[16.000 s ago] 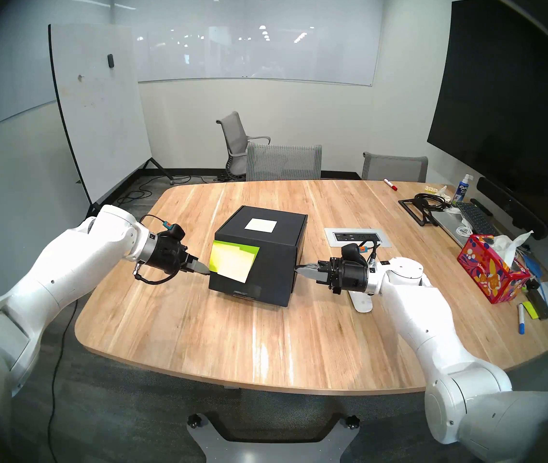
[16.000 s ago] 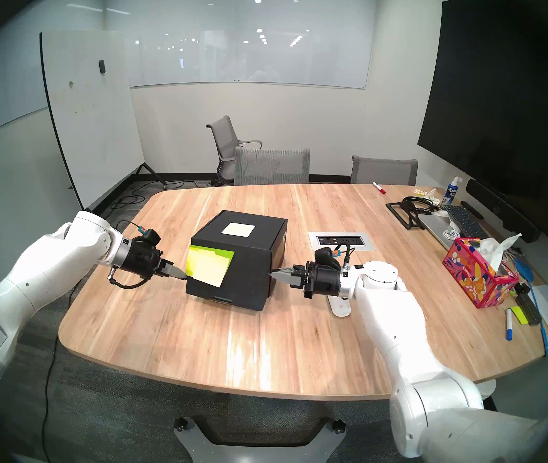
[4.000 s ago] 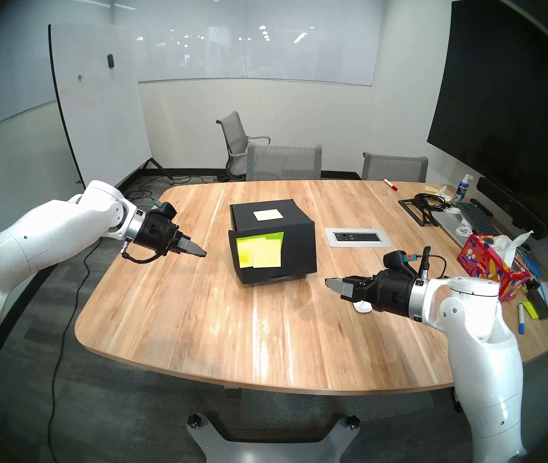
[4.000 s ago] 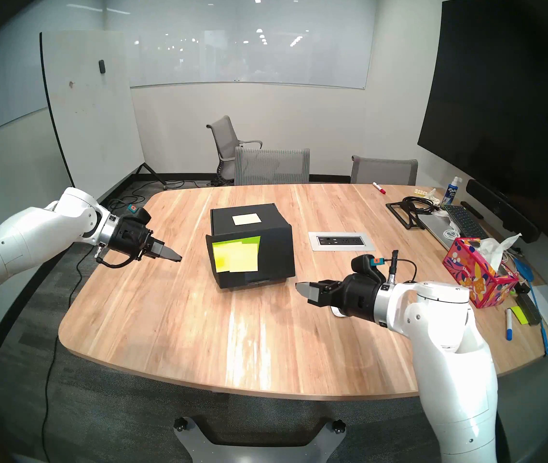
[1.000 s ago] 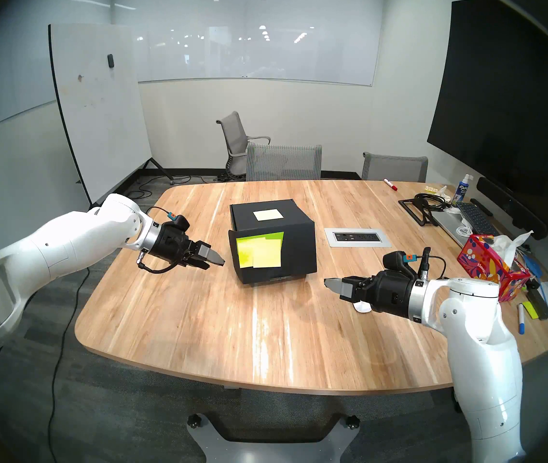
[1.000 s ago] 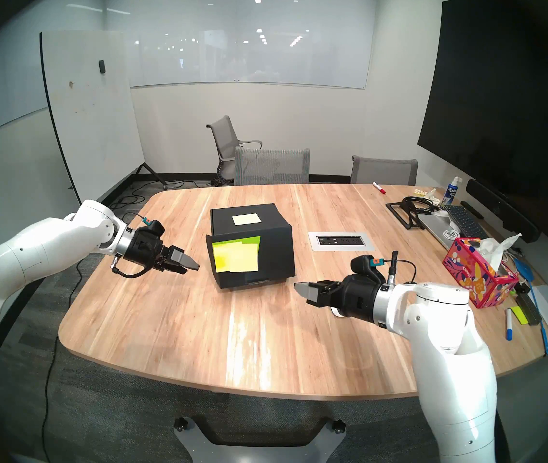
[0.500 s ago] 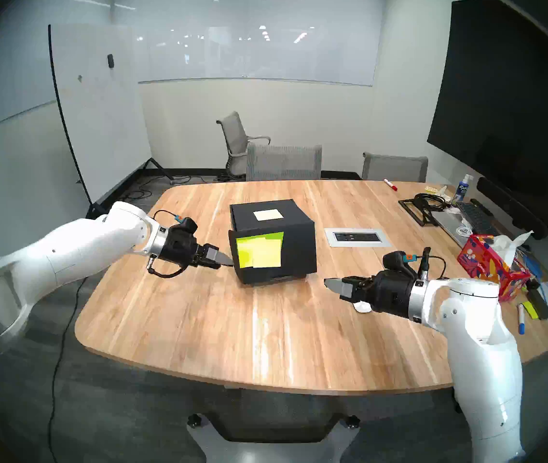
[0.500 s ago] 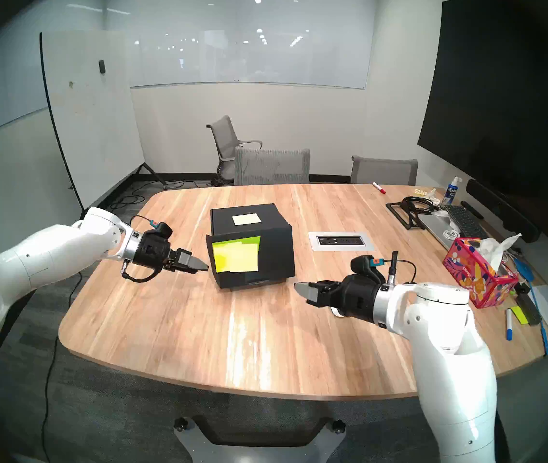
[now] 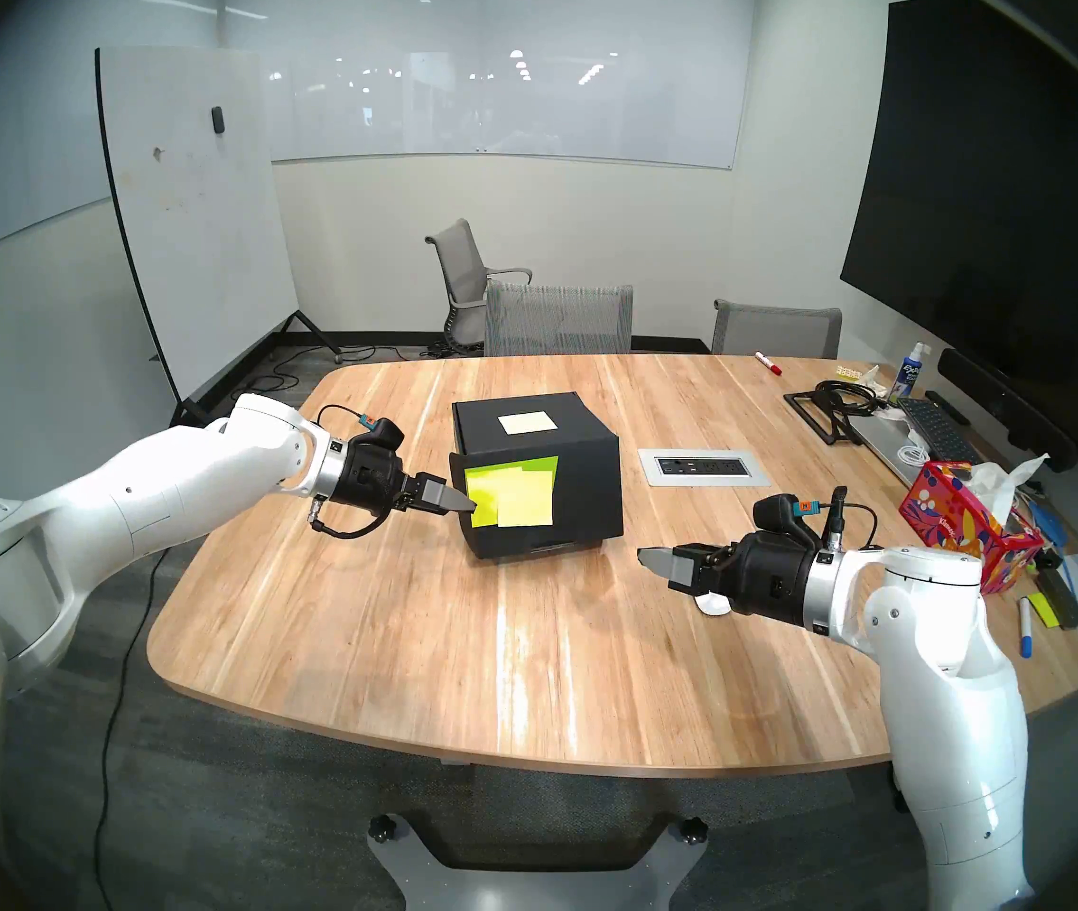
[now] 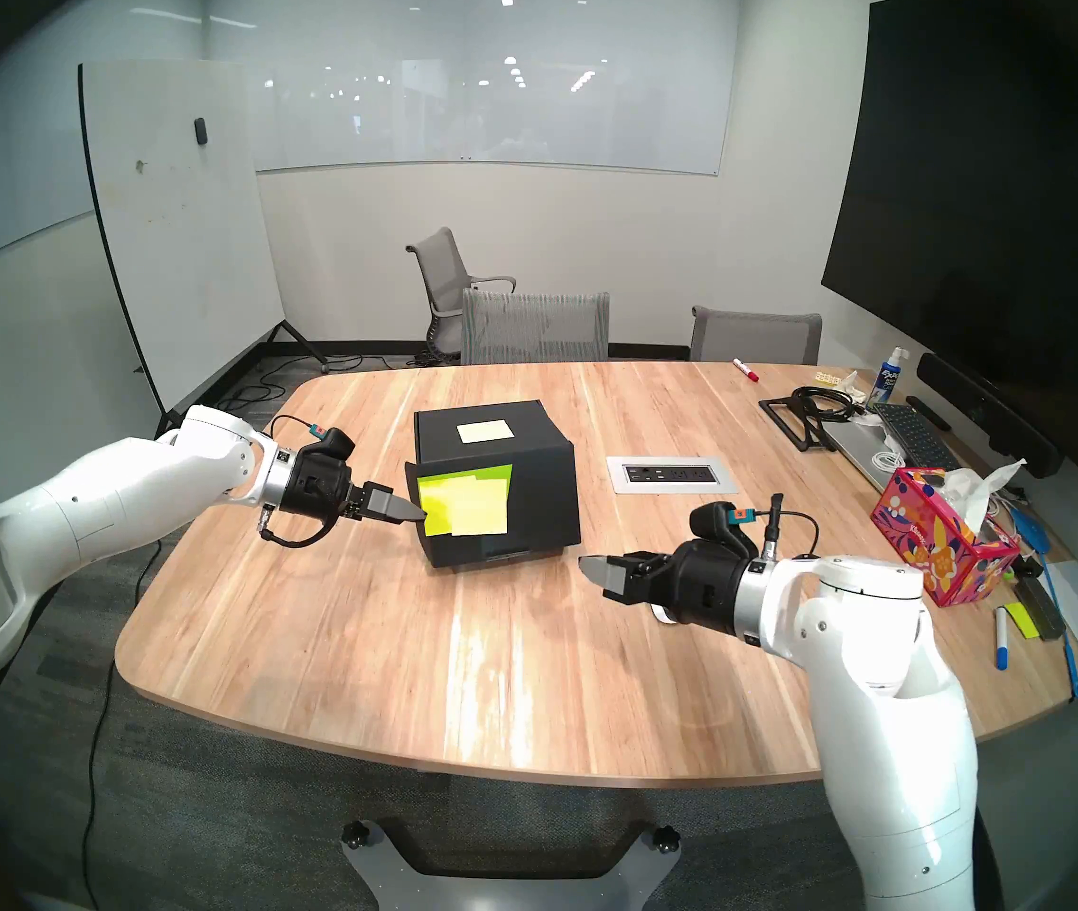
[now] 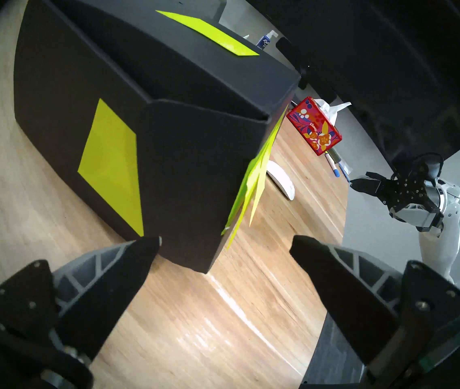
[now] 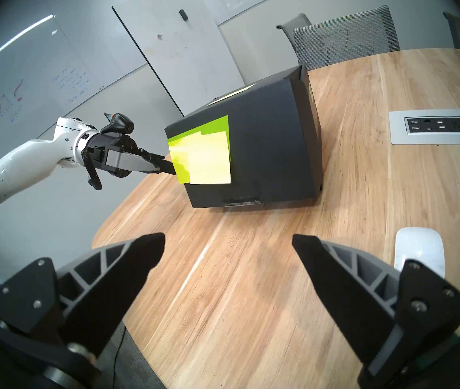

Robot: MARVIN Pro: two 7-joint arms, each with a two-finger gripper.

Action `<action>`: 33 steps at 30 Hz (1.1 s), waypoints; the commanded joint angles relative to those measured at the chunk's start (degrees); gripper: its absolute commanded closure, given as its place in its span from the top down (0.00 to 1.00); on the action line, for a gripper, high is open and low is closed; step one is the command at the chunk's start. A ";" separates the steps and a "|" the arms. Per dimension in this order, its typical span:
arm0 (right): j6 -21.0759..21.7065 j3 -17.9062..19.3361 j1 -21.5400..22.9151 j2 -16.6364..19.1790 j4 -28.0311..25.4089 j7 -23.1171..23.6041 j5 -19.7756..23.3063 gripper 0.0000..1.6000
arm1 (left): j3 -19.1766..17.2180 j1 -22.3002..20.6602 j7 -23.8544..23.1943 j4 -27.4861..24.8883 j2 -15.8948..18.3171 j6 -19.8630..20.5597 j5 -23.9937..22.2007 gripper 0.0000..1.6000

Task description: Open the box and place the mouse inside

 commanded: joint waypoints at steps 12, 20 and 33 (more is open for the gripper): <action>-0.15 -0.08 0.42 0.14 -1.13 0.12 0.25 1.00 | -0.62 -4.62 -1.22 4.35 -3.85 -0.45 1.74 1.00; -0.15 -0.09 0.40 0.14 -1.06 0.19 0.21 1.00 | 0.50 -8.10 -5.77 5.03 -1.60 4.68 4.33 1.00; -0.15 -0.07 0.43 0.13 -1.14 0.15 0.22 1.00 | -0.28 -8.10 -6.70 9.38 -5.36 4.31 5.82 1.00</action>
